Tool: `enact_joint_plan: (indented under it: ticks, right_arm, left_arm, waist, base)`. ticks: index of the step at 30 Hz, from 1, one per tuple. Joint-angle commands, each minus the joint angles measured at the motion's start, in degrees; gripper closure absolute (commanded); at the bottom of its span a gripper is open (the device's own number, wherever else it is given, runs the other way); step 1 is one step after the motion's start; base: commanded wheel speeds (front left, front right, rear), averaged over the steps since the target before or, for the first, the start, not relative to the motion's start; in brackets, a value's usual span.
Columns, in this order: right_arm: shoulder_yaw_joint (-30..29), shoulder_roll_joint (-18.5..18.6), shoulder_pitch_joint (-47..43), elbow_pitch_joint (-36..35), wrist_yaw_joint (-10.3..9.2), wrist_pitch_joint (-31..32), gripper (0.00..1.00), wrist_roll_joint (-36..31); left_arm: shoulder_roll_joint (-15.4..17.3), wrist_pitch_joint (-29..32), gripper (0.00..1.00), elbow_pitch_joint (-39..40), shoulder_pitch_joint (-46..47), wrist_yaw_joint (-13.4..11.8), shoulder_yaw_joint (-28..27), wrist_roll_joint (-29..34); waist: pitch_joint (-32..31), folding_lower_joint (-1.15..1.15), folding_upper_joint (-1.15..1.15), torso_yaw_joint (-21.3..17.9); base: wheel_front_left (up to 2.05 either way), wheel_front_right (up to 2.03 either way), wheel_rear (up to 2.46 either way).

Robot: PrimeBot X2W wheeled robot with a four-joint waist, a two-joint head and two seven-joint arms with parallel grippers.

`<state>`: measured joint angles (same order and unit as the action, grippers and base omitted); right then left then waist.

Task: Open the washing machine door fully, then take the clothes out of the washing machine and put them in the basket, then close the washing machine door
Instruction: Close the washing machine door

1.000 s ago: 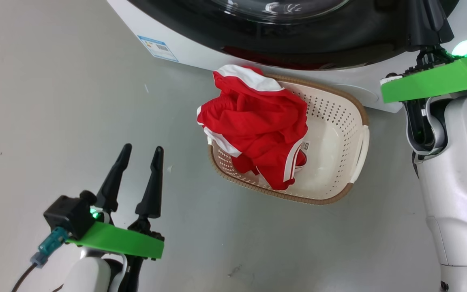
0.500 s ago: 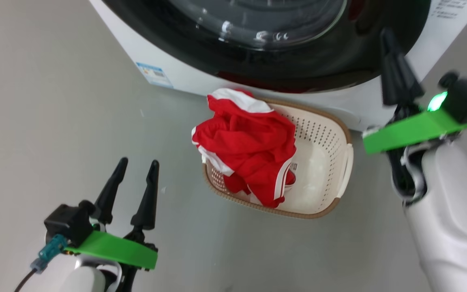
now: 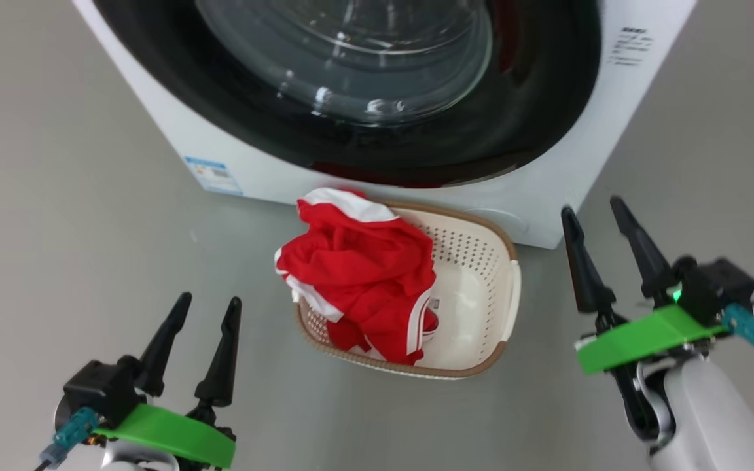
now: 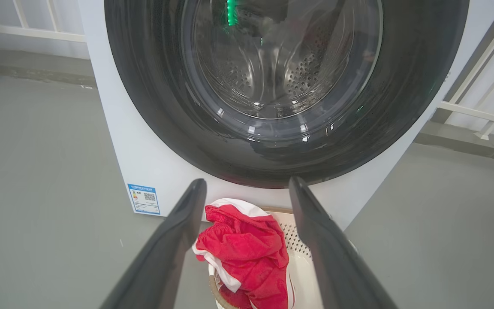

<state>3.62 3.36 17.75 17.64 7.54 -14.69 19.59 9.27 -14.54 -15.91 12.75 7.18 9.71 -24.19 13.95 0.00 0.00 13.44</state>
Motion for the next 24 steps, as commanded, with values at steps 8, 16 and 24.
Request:
enact_joint_plan:
  ticks: [8,16,24]
  right_arm:
    - [0.18,-0.48,-7.62,-3.32,-0.05,-0.31,0.0,0.22]
    - [-1.35,-0.48,-12.08,-4.87,-0.05,-0.31,0.0,0.39]
    - [-2.26,-0.48,-16.67,-6.24,-0.05,-0.31,0.0,1.19]
  left_arm:
    - [2.44,-0.46,0.0,1.29,-2.53,0.31,-3.39,1.05]
    - [2.81,-0.46,0.0,1.41,-4.64,0.31,-4.71,1.34]
    - [2.81,-0.46,0.0,1.87,-7.67,0.31,-6.6,1.7]
  waist:
    - [-4.04,0.0,0.0,-4.91]
    - [-5.89,0.0,0.0,-7.42]
    - [-8.07,0.0,0.0,-10.26]
  base:
    - [0.0,0.0,0.0]
    - [0.0,0.0,0.0]
    - [0.0,0.0,0.0]
